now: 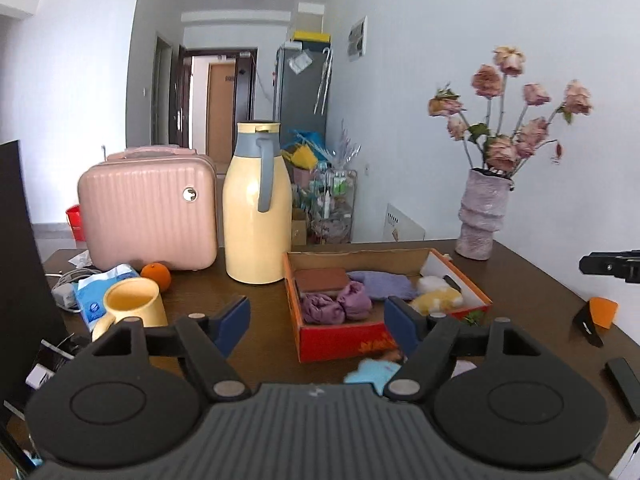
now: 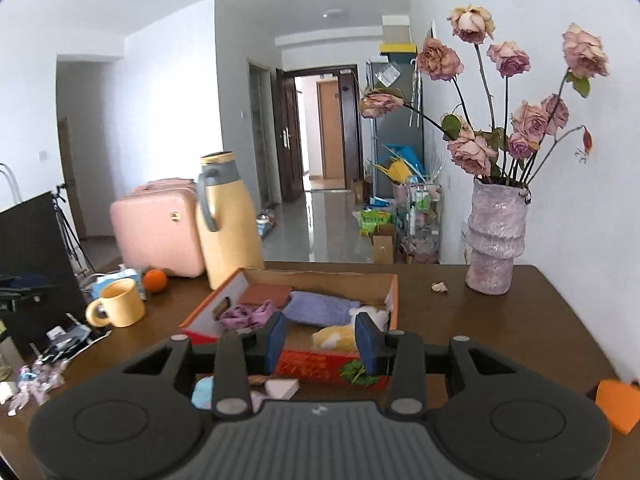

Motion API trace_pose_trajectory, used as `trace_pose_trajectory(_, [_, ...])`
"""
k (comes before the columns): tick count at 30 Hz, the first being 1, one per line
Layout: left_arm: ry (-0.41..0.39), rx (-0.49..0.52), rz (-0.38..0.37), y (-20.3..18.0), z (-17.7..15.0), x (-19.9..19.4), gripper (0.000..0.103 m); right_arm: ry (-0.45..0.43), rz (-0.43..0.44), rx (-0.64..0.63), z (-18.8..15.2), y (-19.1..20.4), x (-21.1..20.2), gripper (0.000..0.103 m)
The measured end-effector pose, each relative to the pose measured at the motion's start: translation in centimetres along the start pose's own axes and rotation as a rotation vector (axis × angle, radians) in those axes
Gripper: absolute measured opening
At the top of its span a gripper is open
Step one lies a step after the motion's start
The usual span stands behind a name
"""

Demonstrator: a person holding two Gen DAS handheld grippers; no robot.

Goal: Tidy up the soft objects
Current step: 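Move both tools back to the lavender towel on the table, then grasp the lavender towel with both tools and lift it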

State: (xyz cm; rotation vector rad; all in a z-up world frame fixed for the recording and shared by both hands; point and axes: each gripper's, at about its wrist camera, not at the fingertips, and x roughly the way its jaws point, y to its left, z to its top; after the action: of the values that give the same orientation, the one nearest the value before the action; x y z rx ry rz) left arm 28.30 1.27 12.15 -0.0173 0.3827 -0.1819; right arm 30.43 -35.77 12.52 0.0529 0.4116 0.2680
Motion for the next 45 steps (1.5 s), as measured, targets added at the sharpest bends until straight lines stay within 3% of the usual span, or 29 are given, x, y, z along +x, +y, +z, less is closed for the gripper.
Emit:
trace_pose_trajectory(4, [-0.057, 0.021, -0.021, -2.0, -4.5, -4.0, 0.084, -0.026, 0.079, 0.025, -5.0, 1.6, -3.3, 0.055])
trace_pose_trajectory(6, [-0.056, 0.014, -0.054, -3.0, -6.9, -5.5, 0.084, -0.003, 0.111, 0.046, -7.9, 2.3, -4.0, 0.055])
trace_pose_trajectory(11, [-0.023, 0.012, -0.127, -5.9, -11.6, -7.7, 0.084, 0.005, 0.089, 0.084, -13.5, 4.1, -6.1, 0.055])
trace_pose_trajectory(15, [0.005, 0.037, -0.175, -7.4, -12.4, -7.2, 0.084, 0.042, 0.127, 0.092, -15.1, 4.4, -5.9, 0.054])
trace_pose_trajectory(19, [0.036, 0.002, -0.212, -7.9, -11.5, -4.2, 0.079, 0.044, 0.128, 0.118, -14.6, 3.4, -4.1, 0.054])
trace_pose_trajectory(21, [0.084, -0.018, -0.241, -8.2, -11.0, -1.6, 0.065, 0.05, 0.135, 0.131, -13.7, 2.5, -2.3, 0.053])
trace_pose_trajectory(24, [0.168, -0.053, -0.28, -8.7, -10.0, 3.7, 0.054, 0.071, 0.118, 0.138, -12.0, 1.2, 1.5, 0.045])
trace_pose_trajectory(27, [0.232, -0.082, -0.345, -9.3, -9.2, 9.3, 0.051, 0.131, 0.132, 0.165, -10.4, -0.4, 6.4, 0.044])
trace_pose_trajectory(31, [0.304, -0.091, -0.312, -9.7, -9.0, 15.7, 0.051, 0.227, 0.136, 0.193, -9.3, -2.1, 12.7, 0.044])
trace_pose_trajectory(37, [0.38, -0.112, -0.34, -9.0, -10.2, 20.4, 0.054, 0.367, 0.143, 0.192, -9.5, -3.1, 19.4, 0.044])
trace_pose_trajectory(39, [0.395, -0.136, -0.356, -8.7, -10.2, 21.0, 0.05, 0.392, 0.167, 0.202, -9.8, -3.2, 20.6, 0.044])
trace_pose_trajectory(40, [0.401, -0.143, -0.36, -8.6, -10.2, 21.3, 0.046, 0.397, 0.177, 0.206, -10.0, -3.2, 21.0, 0.043])
trace_pose_trajectory(42, [0.404, -0.167, -0.364, -8.4, -10.2, 21.6, 0.026, 0.398, 0.207, 0.215, -10.2, -3.2, 21.4, 0.026])
trace_pose_trajectory(45, [0.393, -0.2, -0.367, -7.9, -10.0, 21.3, 0.019, 0.374, 0.217, 0.207, -10.2, -2.7, 21.4, 0.015])
